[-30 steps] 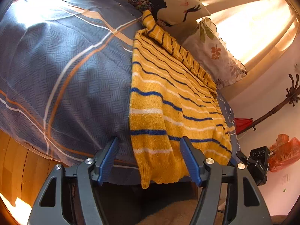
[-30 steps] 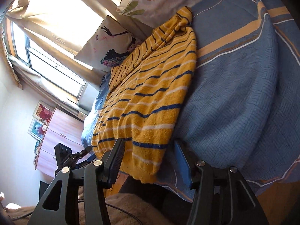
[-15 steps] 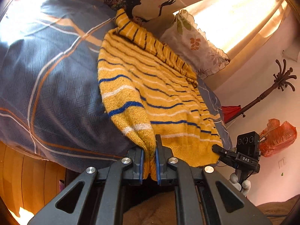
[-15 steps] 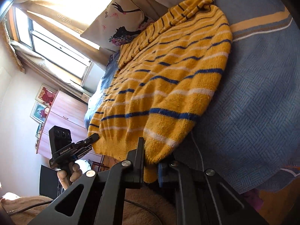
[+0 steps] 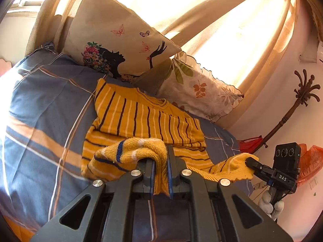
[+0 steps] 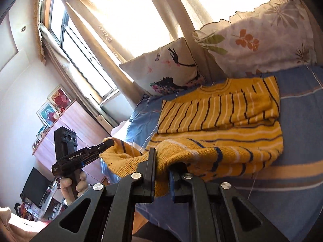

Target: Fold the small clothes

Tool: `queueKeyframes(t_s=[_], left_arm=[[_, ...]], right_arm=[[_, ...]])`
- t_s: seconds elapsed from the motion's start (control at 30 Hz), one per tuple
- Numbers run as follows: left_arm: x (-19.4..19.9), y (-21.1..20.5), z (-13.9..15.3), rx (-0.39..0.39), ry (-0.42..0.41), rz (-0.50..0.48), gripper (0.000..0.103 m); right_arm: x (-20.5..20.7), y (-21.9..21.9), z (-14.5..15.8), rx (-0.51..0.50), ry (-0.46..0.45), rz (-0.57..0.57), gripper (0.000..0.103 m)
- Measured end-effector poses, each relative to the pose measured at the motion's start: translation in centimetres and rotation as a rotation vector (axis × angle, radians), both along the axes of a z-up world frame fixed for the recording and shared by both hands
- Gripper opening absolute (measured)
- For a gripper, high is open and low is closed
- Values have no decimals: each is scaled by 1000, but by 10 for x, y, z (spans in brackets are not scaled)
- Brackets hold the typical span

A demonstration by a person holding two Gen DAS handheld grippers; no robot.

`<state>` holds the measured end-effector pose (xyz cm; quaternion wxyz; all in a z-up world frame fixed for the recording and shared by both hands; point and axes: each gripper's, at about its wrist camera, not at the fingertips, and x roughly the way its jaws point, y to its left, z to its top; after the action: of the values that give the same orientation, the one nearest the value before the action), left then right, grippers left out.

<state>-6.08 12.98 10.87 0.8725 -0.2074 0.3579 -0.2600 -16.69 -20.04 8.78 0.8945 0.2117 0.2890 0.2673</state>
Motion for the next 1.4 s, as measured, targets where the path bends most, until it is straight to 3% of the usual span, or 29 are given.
queueKeyframes(t_s=[0.2,0.37,0.43,0.53,0.67,0.73,0.8,0.9,1.03,1.07,1.1,1.13,1.17,1.3,1.4], left_arm=[[123,-27,-13,67,104,74,9],[207,-47,-61,127,234,130,11],[222,-46,-79,91,294,133,12],[231,-40,-84,12,309,109,14],[227,-27,-72,-38,257,96,25],[221,-21,-63,-1,227,130,36],[211,-17,-57,67,198,147,39],[194,-11,-56,161,178,144,42],[173,-2,-70,271,184,131,44],[169,-1,-75,302,188,132,44],[165,0,-80,334,197,135,44],[163,0,-86,372,209,147,44],[161,2,-90,404,215,165,44],[152,11,-84,380,229,198,44],[143,-1,-65,374,139,166,44]], right_arm=[[108,-11,9,-42,74,-82,12],[207,-29,-23,-95,214,-203,12],[238,-44,-44,-63,288,-241,15],[264,-74,-75,94,388,-295,33],[266,-108,-75,201,341,-371,57],[262,-119,-67,186,315,-404,59],[255,-121,-58,133,304,-393,59],[238,-104,-48,-53,287,-344,59],[214,-78,-54,-294,284,-291,59],[212,-73,-59,-356,285,-297,56],[212,-69,-63,-399,290,-300,31],[213,-70,-67,-399,300,-296,16],[216,-75,-72,-380,324,-305,12],[225,-94,-74,-347,359,-422,12],[211,-74,-42,-456,226,-490,12]])
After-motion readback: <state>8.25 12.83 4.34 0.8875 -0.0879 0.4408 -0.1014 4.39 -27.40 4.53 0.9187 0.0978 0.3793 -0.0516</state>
